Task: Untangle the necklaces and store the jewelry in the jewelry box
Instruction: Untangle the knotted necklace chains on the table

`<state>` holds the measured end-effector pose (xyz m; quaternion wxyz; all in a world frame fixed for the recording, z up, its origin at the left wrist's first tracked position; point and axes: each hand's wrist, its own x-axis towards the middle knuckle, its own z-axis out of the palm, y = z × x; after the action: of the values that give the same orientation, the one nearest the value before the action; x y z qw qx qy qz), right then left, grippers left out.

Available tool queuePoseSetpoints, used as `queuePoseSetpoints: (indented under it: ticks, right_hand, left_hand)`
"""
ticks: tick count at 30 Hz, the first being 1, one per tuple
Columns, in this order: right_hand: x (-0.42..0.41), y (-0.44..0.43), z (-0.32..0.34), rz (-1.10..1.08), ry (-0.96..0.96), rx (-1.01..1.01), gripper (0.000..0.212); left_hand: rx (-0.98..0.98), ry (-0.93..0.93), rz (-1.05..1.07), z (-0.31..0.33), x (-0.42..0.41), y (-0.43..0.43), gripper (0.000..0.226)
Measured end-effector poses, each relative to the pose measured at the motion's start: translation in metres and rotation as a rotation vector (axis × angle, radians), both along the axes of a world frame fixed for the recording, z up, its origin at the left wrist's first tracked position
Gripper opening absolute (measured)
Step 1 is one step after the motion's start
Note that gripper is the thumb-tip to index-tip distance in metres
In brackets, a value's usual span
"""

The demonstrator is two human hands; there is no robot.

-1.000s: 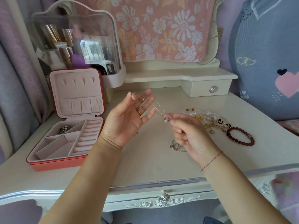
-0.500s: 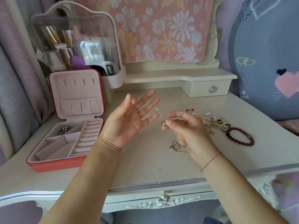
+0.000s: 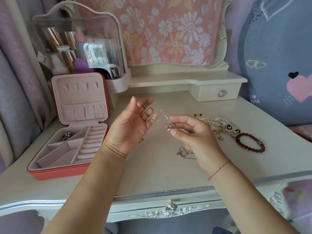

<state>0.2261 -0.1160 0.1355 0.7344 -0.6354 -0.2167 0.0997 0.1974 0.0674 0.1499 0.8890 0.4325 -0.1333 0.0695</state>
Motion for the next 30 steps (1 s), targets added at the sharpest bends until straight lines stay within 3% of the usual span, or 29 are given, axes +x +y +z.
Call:
queuePoseSetpoints:
  ticks: [11,16,20,23,27,30]
  right_hand:
    - [-0.004,0.002,-0.001,0.084,-0.158,-0.135,0.019]
    - [-0.001,0.003,-0.003,0.060,-0.099,-0.110,0.008]
    - [0.000,0.003,-0.001,0.064,-0.011,-0.058,0.022]
    - [0.001,0.002,-0.003,0.054,-0.026,-0.079,0.025]
    - [0.001,0.002,-0.005,0.070,-0.066,-0.100,0.003]
    - [0.004,0.001,-0.005,0.042,-0.049,-0.036,0.005]
  left_hand:
    - [-0.047,-0.001,0.019,-0.003,0.004,0.004,0.029]
    - [-0.023,-0.009,-0.006,-0.005,0.006,0.004,0.027]
    - [-0.014,0.012,-0.037,-0.003,0.004,0.002,0.019]
    - [-0.008,0.103,0.046,0.000,0.003,-0.002,0.022]
    - [0.073,0.174,0.172,0.003,0.002,-0.006,0.018]
    - [0.120,0.184,0.225,0.003,0.002,-0.007,0.022]
